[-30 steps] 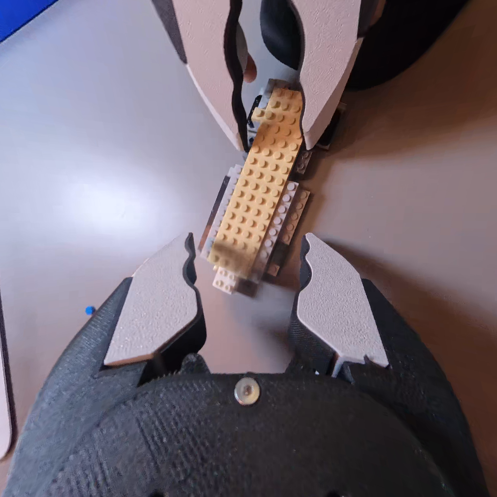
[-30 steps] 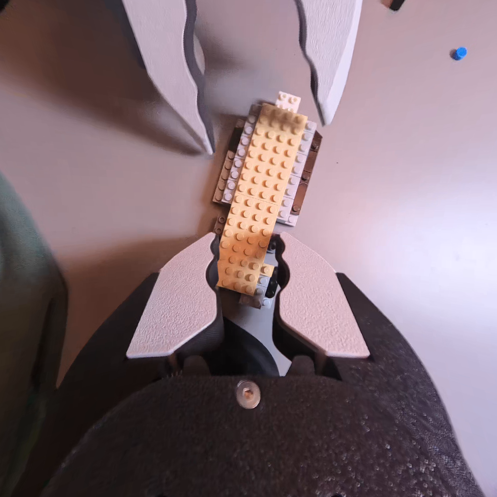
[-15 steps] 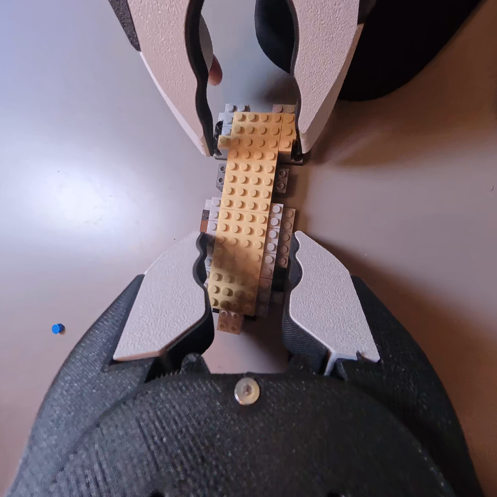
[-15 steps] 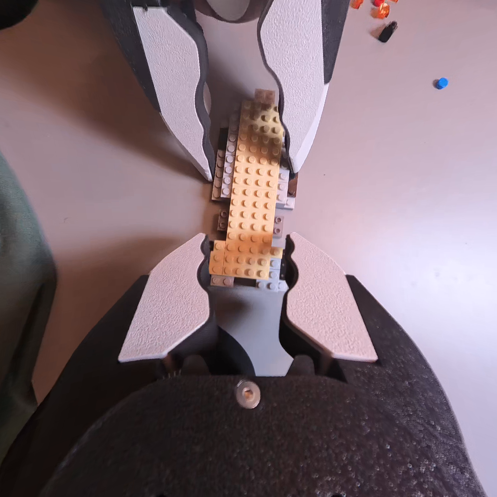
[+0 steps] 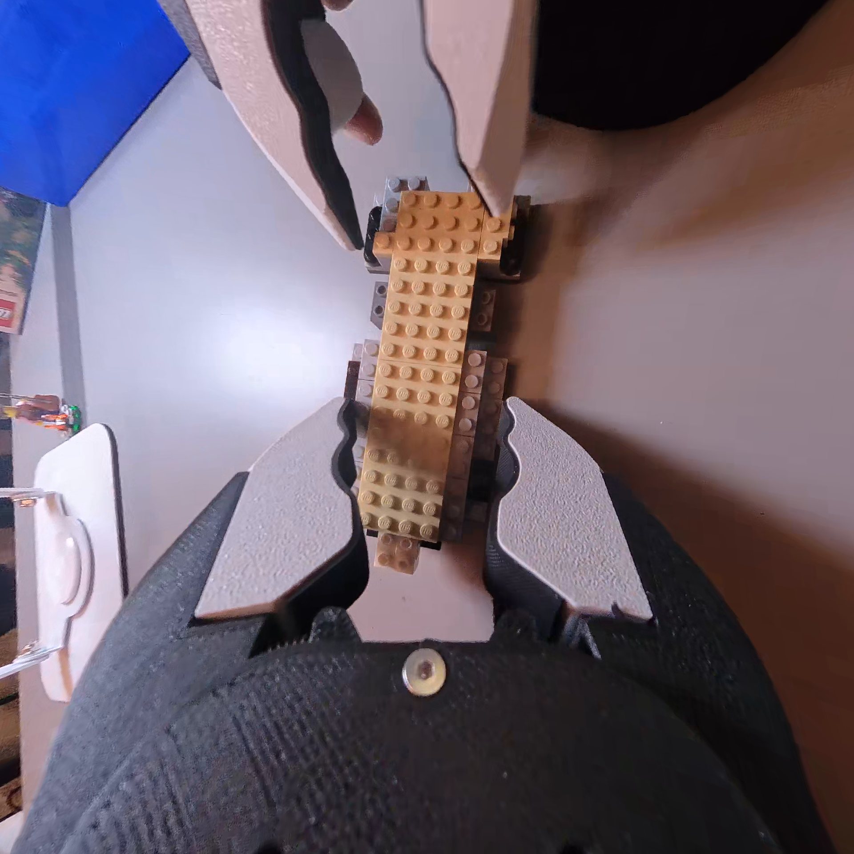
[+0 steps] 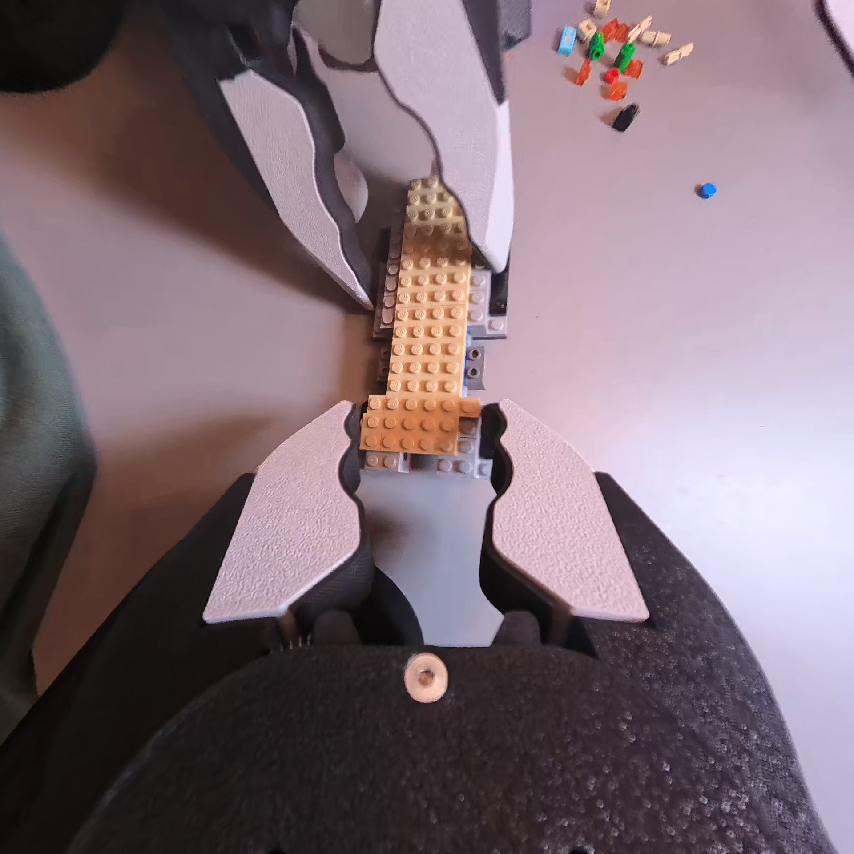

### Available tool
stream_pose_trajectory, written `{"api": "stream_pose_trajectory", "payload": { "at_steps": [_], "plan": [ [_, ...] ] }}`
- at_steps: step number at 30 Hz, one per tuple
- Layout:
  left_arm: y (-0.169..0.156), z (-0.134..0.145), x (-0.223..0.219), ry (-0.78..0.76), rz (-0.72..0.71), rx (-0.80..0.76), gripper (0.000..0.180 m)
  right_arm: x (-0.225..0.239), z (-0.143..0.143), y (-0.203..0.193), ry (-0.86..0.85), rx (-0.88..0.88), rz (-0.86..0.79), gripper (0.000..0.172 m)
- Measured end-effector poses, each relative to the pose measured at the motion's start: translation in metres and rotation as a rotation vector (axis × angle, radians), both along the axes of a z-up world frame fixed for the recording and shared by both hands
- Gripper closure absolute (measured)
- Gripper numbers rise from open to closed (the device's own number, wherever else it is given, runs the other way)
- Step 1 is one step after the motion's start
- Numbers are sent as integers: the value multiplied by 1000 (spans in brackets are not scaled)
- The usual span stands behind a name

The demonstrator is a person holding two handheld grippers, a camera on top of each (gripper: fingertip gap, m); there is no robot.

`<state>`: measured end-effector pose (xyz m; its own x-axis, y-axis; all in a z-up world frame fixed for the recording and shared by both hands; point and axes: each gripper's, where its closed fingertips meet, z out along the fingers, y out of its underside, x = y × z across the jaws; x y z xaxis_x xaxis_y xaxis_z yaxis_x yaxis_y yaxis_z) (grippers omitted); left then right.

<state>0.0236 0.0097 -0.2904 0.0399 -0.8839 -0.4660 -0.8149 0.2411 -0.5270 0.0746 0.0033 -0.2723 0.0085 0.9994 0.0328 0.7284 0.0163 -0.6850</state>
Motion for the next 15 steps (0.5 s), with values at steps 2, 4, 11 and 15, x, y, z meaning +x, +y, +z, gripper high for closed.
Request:
{"api": "stream_pose_trajectory", "payload": {
  "at_steps": [2, 4, 11, 15],
  "plan": [
    [-3, 1, 0, 3, -20, 19, 120, 0, 8, -2, 42, 5, 72, 130],
    [-7, 0, 2, 1, -61, 8, 120, 3, 8, 0, 42, 55, 167, 135],
    [-21, -4, 8, 16, -295, -118, 120, 7, -4, -20, 18, -238, 436, 153],
    [-23, -6, 10, 29, -380, -185, 120, 11, -10, -29, -21, -423, 509, 162]
  ]
}}
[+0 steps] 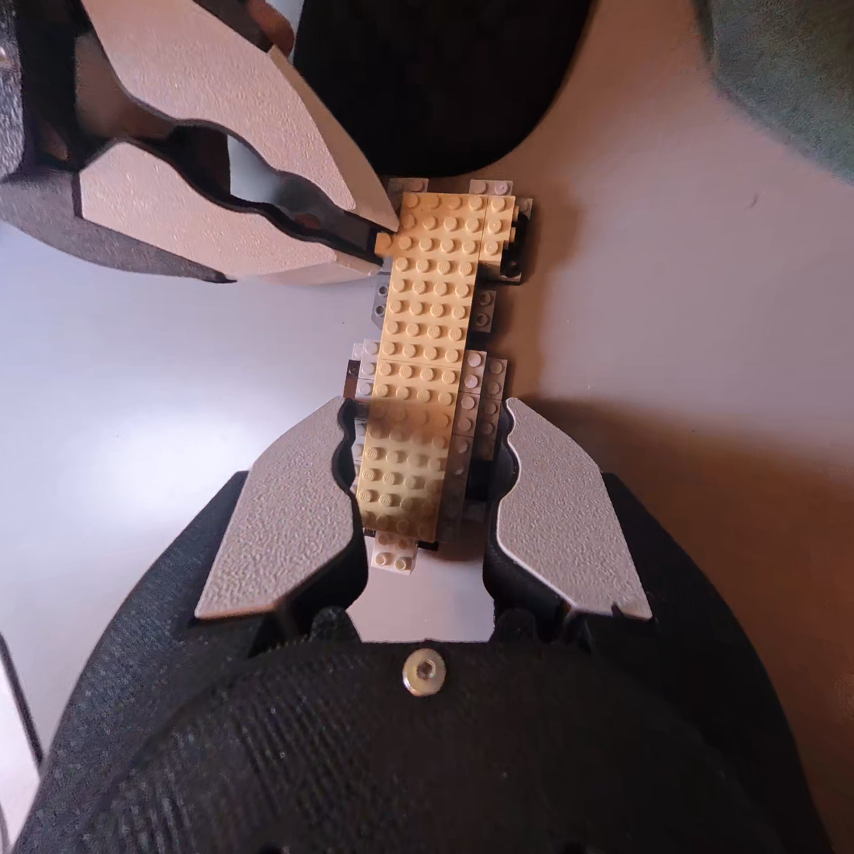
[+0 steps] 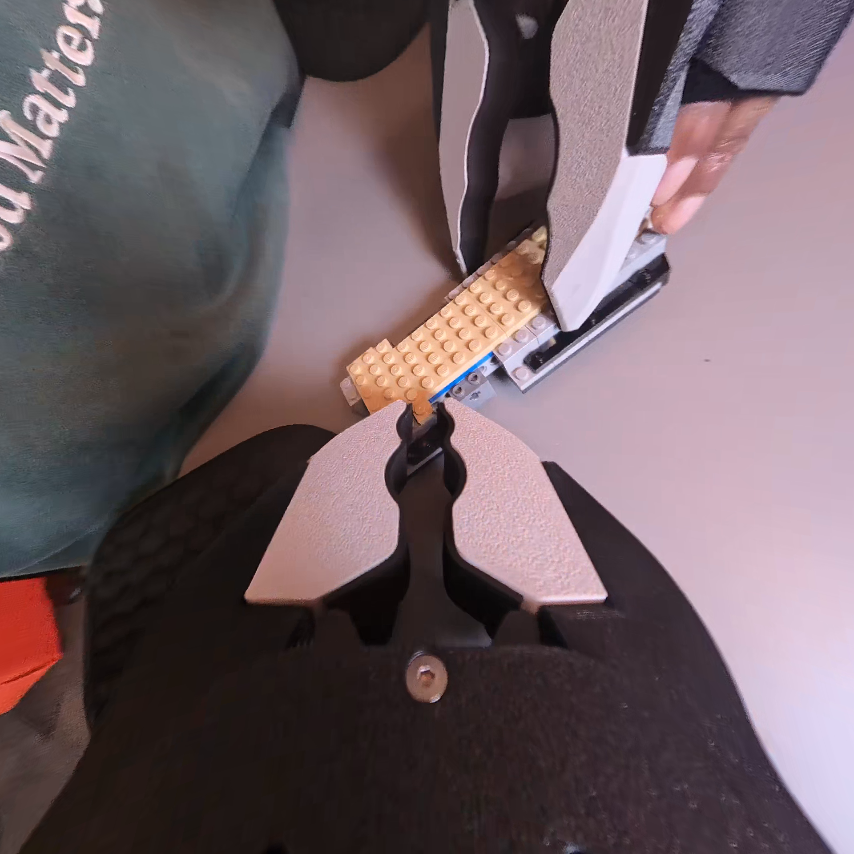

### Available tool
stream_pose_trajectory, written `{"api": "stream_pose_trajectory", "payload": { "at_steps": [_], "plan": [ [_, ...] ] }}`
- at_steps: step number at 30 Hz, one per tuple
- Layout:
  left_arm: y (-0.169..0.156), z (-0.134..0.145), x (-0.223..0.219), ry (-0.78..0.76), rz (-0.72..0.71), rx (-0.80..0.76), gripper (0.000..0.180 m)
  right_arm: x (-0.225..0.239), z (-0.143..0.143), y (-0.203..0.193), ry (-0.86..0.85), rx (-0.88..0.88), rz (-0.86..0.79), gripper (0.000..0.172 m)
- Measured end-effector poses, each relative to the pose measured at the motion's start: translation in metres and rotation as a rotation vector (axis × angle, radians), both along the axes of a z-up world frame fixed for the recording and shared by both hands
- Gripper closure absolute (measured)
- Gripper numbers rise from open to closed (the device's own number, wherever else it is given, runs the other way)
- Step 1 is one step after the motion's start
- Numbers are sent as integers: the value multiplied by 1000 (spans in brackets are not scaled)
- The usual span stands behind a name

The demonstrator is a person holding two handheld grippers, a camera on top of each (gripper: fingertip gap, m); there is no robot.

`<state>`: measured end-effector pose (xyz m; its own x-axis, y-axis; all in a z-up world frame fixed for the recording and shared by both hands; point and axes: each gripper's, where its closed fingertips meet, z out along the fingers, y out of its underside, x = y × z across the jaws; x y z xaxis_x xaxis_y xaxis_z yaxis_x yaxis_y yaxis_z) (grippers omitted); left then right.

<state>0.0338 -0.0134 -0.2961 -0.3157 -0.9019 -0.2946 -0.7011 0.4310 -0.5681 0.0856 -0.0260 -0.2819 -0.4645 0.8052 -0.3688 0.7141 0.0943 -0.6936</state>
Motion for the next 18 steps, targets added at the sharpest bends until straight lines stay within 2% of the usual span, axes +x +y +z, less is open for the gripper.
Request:
{"api": "stream_pose_trajectory", "payload": {
  "at_steps": [4, 8, 13, 18],
  "plan": [
    [-6, -3, 2, 13, -54, -85, 121, 3, -7, -8, -61, -58, 74, 162],
    [-7, -3, 2, 35, -84, -88, 121, 3, -7, -9, -87, -74, 122, 163],
    [-3, -4, -4, 67, -81, -85, 121, -4, -6, -4, -43, -78, 68, 164],
    [-1, -5, -6, 107, -100, -72, 121, -7, -5, -2, -80, -141, 47, 165]
  ]
}}
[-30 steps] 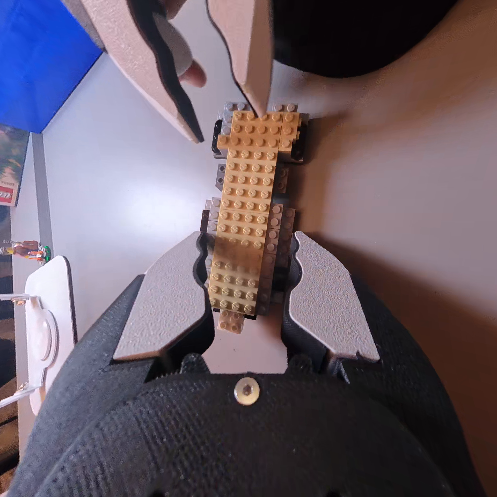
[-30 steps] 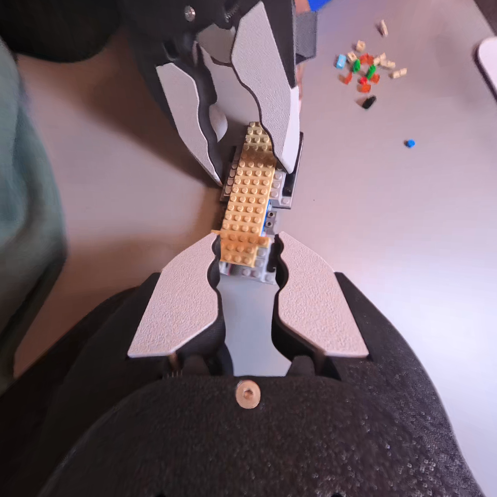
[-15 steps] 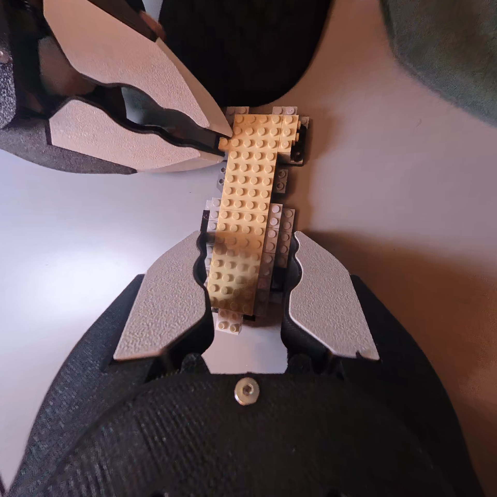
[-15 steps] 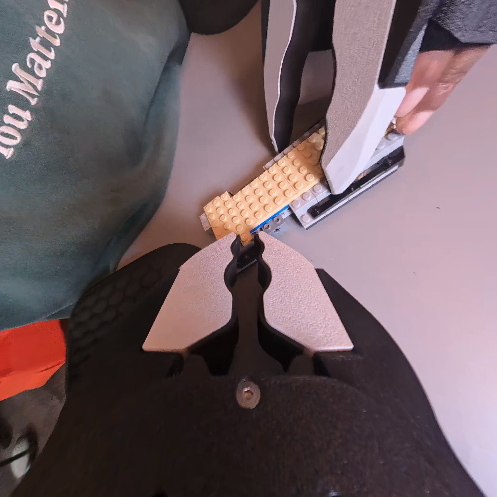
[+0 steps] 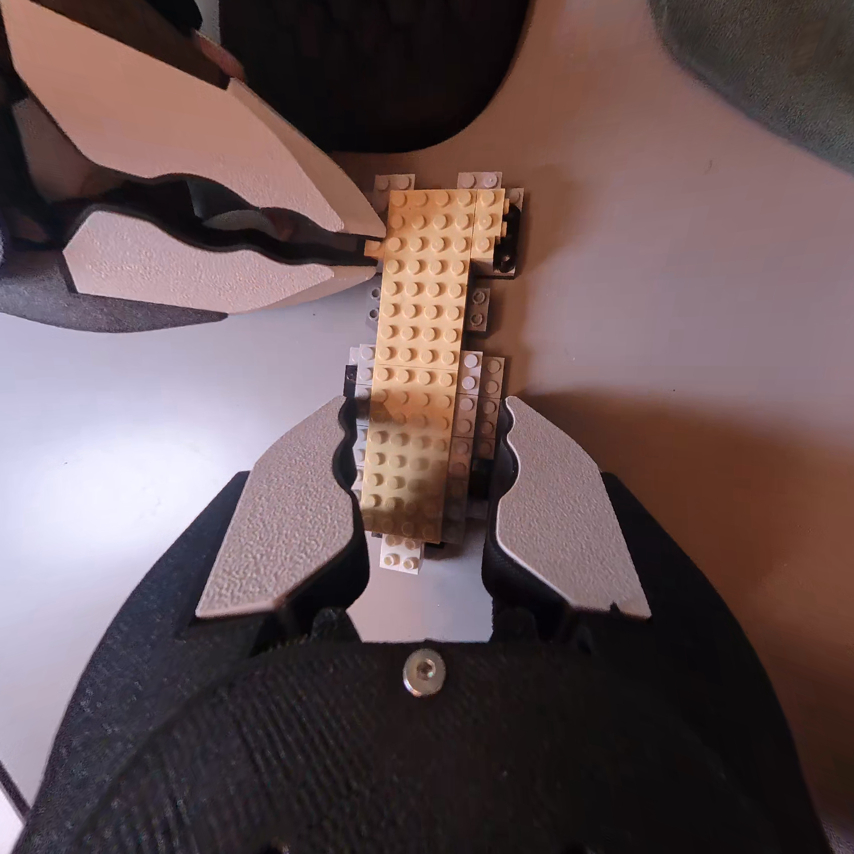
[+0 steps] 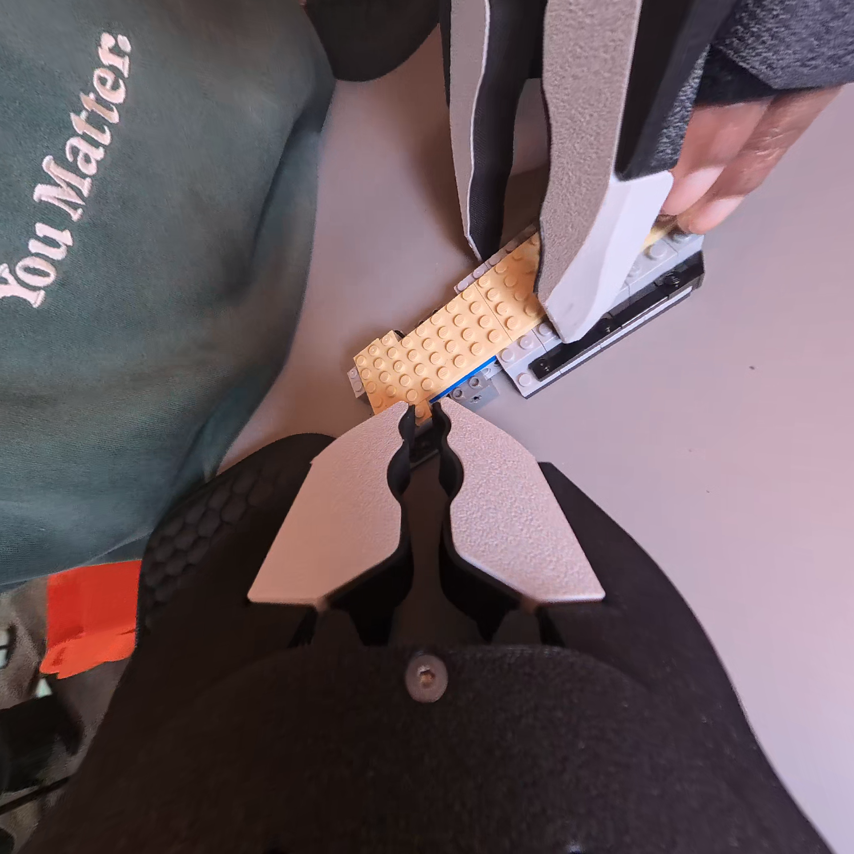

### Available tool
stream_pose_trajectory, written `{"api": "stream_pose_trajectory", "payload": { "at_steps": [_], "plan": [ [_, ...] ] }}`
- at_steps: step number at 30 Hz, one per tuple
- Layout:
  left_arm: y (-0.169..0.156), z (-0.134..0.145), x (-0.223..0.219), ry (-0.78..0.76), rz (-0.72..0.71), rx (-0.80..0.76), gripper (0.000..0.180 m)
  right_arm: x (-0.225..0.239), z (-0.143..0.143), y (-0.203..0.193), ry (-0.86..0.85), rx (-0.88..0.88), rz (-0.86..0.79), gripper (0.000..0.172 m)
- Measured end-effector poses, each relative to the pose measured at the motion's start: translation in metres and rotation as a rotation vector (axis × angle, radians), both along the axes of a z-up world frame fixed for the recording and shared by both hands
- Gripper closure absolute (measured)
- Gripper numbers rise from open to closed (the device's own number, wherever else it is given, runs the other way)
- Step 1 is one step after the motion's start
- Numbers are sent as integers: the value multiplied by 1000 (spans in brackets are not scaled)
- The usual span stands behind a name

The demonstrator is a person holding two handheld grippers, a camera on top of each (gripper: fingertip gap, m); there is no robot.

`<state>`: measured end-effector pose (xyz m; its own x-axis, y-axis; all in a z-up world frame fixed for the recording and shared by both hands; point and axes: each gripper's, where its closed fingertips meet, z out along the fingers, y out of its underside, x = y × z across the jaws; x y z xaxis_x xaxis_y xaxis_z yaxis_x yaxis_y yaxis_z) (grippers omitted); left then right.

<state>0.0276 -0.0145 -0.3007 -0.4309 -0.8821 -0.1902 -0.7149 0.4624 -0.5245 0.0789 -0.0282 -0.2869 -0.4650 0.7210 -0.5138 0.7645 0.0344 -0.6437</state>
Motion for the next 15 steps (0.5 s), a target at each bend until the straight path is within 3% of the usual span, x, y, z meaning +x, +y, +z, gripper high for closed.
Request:
{"api": "stream_pose_trajectory", "payload": {
  "at_steps": [15],
  "plan": [
    [7, -1, -9, 88, -12, 25, 121, -12, 4, 12, -54, -98, -161, 167]
  ]
}}
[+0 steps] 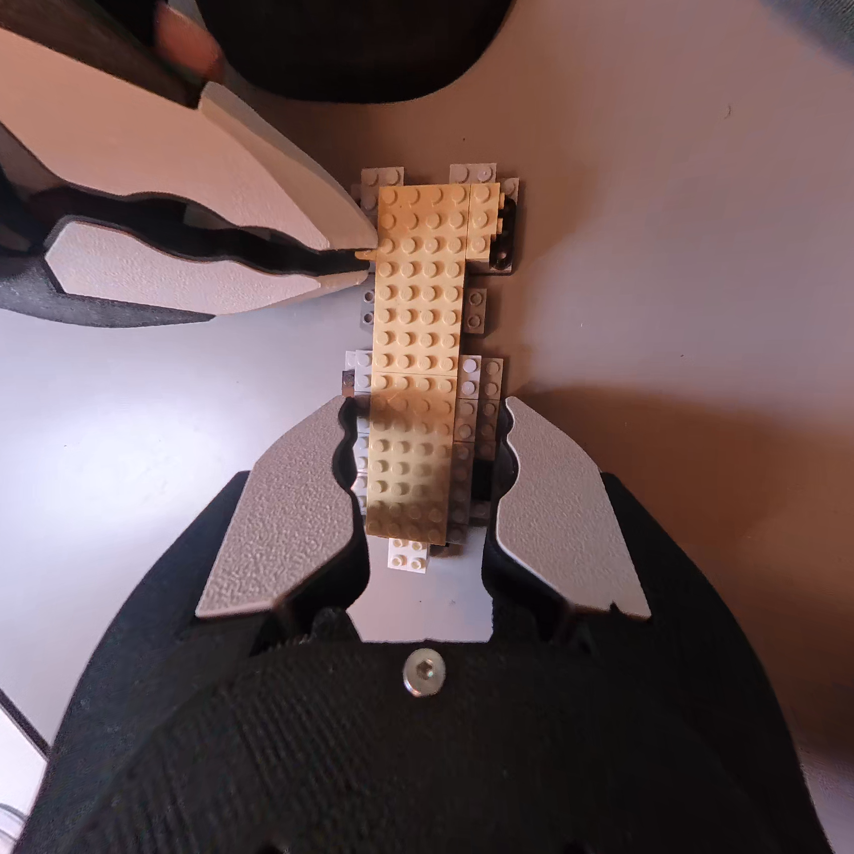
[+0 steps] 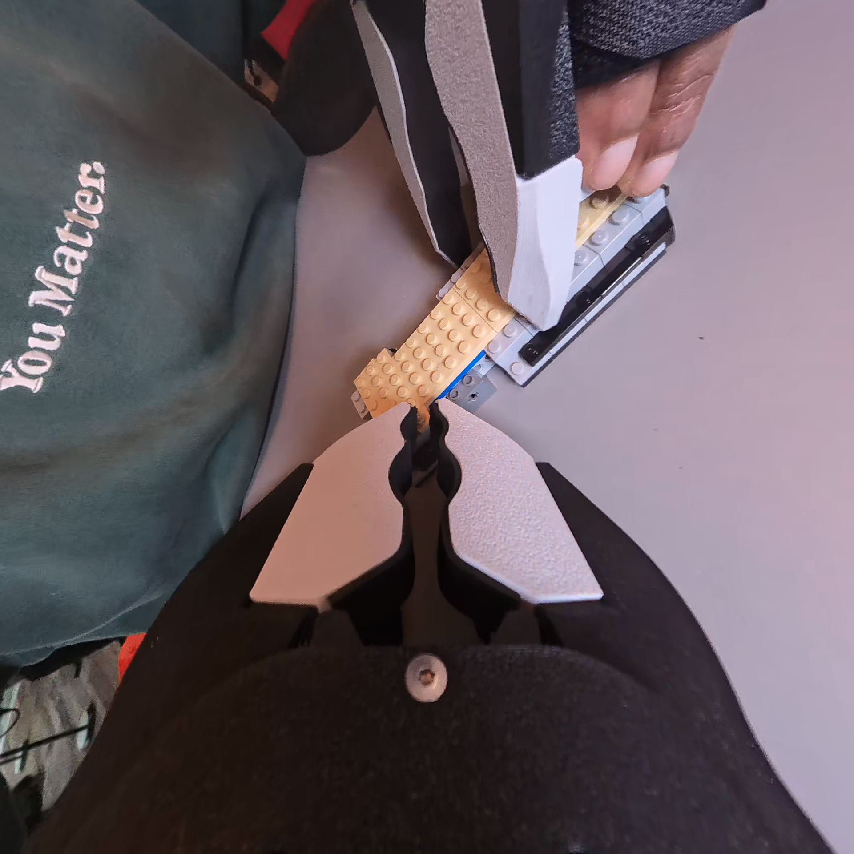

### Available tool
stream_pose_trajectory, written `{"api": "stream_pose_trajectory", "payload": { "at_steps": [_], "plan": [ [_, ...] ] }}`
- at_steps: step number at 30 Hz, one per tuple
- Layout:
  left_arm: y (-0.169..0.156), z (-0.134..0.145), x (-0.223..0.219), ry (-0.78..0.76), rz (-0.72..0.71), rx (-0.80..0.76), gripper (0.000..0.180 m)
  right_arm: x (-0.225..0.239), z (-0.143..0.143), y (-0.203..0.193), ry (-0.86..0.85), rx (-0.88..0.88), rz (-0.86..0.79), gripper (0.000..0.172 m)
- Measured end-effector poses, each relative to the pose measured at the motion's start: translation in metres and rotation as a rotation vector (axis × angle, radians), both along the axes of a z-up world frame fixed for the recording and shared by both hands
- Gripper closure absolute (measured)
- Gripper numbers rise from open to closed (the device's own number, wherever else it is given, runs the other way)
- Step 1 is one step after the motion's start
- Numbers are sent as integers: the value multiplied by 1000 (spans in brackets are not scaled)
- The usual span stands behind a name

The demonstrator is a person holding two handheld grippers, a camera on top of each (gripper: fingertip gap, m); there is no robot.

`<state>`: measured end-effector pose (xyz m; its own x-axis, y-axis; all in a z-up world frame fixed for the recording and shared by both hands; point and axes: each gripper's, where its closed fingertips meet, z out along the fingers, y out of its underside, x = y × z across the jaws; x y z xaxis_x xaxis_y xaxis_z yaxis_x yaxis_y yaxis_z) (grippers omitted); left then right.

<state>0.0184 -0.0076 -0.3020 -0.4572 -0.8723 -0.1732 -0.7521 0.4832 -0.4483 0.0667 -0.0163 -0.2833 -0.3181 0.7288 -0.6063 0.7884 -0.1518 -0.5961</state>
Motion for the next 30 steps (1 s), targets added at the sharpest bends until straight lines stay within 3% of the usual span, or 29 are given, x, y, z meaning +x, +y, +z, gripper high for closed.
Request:
{"api": "stream_pose_trajectory", "payload": {
  "at_steps": [3, 5, 8, 12, 19, 24, 26, 30],
  "plan": [
    [-19, 0, 17, -61, -72, -37, 121, -15, 2, 19, 62, 33, -121, 172],
    [2, 1, 8, 17, 0, 46, 121, -13, 5, 6, 102, 55, -72, 172],
    [2, 0, -2, 5, 26, 22, 121, -1, 16, 9, 141, 65, -116, 172],
    [8, 1, -2, -13, 42, 49, 121, 9, 16, 8, 188, 159, -116, 153],
    [25, 40, -8, -277, 338, 66, 124, 12, 6, 1, 206, 410, -81, 128],
    [-4, 26, -14, -291, 495, -3, 140, 7, -1, 10, 215, 647, -13, 112],
    [-21, 17, -10, -261, 503, -45, 144, 6, -13, 9, 173, 695, 55, 112],
    [-36, 11, -2, -243, 576, -117, 150, -4, -17, 5, 174, 690, 68, 133]
  ]
}}
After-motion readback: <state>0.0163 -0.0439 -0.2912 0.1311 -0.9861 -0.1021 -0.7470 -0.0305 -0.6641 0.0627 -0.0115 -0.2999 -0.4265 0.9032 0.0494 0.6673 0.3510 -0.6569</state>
